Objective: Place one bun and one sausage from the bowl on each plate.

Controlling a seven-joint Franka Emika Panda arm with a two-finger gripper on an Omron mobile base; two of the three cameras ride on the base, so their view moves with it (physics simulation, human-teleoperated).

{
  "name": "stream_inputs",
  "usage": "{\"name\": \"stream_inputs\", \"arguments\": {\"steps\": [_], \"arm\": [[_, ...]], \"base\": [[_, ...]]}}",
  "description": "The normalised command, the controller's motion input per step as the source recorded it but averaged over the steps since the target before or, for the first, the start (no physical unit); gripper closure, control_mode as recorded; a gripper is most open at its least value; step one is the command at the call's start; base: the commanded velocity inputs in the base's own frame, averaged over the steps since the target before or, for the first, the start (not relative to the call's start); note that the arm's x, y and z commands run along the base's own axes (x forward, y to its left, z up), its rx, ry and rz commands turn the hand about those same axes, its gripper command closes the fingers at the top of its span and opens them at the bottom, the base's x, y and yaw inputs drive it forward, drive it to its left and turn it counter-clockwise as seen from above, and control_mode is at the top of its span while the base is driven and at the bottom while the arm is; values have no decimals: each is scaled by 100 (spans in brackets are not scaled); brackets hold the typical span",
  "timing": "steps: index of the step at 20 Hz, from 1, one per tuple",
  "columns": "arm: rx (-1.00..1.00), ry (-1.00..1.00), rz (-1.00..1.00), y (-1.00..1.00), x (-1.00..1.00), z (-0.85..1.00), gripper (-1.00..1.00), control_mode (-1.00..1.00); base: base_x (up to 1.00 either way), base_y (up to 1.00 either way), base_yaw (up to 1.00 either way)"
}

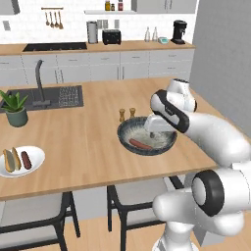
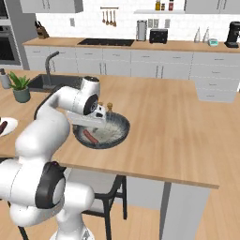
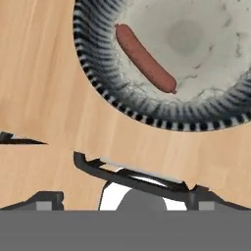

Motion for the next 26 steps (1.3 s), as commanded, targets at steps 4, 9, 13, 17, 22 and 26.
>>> {"name": "stream_inputs", "arguments": {"steps": [4,9,13,17,22,26], "arm": [[-2,16,0,30,76,-83,-100,-100],[-2,1,0,7,35,-45,-100,-100],[-5,-8,0,14,29,-50,-100,-100],[-1,-14,0,4,16,-39,-100,-100],[0,-15,0,0,18,-44,-100,-100],[0,-15,1,0,26,-47,-100,-100]], "base": [[0,0,0],[0,0,0],[0,0,0],[0,0,0],[0,0,0],[0,0,0]]}}
